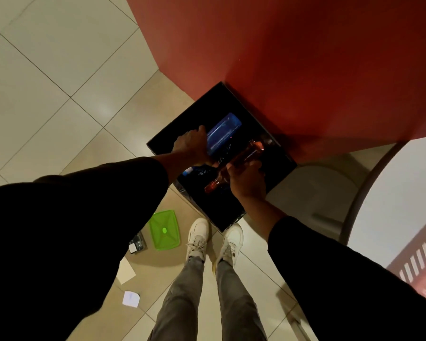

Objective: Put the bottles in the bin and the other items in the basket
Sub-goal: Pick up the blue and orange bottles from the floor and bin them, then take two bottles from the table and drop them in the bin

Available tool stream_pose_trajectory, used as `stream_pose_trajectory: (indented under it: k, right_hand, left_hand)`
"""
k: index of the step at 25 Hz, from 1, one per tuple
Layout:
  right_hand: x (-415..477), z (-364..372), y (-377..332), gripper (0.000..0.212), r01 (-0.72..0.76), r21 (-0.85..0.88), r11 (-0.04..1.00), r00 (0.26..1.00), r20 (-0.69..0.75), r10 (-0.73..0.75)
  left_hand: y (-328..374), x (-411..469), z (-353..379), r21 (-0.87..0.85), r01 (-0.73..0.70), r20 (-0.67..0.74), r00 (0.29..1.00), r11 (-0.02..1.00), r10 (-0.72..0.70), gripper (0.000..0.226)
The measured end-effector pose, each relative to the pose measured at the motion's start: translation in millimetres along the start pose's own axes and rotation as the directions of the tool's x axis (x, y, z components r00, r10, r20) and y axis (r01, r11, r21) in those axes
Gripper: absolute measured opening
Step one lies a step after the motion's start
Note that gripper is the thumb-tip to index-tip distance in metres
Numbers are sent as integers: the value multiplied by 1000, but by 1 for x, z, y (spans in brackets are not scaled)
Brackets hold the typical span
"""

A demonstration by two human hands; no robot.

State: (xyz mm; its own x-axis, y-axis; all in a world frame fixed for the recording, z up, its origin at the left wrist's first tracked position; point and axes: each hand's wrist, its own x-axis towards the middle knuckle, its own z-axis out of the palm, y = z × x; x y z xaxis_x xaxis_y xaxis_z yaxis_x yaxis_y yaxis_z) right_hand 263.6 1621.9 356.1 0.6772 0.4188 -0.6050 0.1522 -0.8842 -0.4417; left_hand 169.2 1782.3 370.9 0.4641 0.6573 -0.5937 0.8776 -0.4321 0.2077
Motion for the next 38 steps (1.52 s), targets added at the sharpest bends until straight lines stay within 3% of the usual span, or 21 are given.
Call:
stream_pose_trajectory:
  k: [5,12,19,26,29,30,35,38]
  right_hand:
    - [-44,-10,12,66,92,-133,987,988,139,-73]
    - [-123,-41,10,65,129,-225,966,981,173,-91]
    - [-177,-87,11,70,212,-295,932,973,156,-172]
    - [-251,-141,19,65,272,-324,906,951,-52,-304]
    - [-291,-155,41,68,264,-378,887,923,-166,-346]
    - [-293,-154,42,71,281,-412,867,917,-153,-369]
    - [-333,-164,84,85,191,-428,883,917,-243,-316]
    - [-368,-176,119,86,102,-373,922,904,-351,-242]
  left_hand:
    - [-9,-44,9,34,-44,24,999,998,43,103]
    - [-16,-143,14,78,-194,73,979,978,189,79]
    - [0,-213,7,163,-333,67,943,929,327,87]
    - [23,-273,-22,246,-541,57,837,804,545,102]
    - [38,-296,-27,319,-664,82,730,676,678,106]
    - [36,-296,-27,312,-665,74,729,679,680,106]
    - [64,-322,-26,398,-749,117,614,530,780,101]
    - [91,-341,-20,445,-803,157,505,396,849,103]
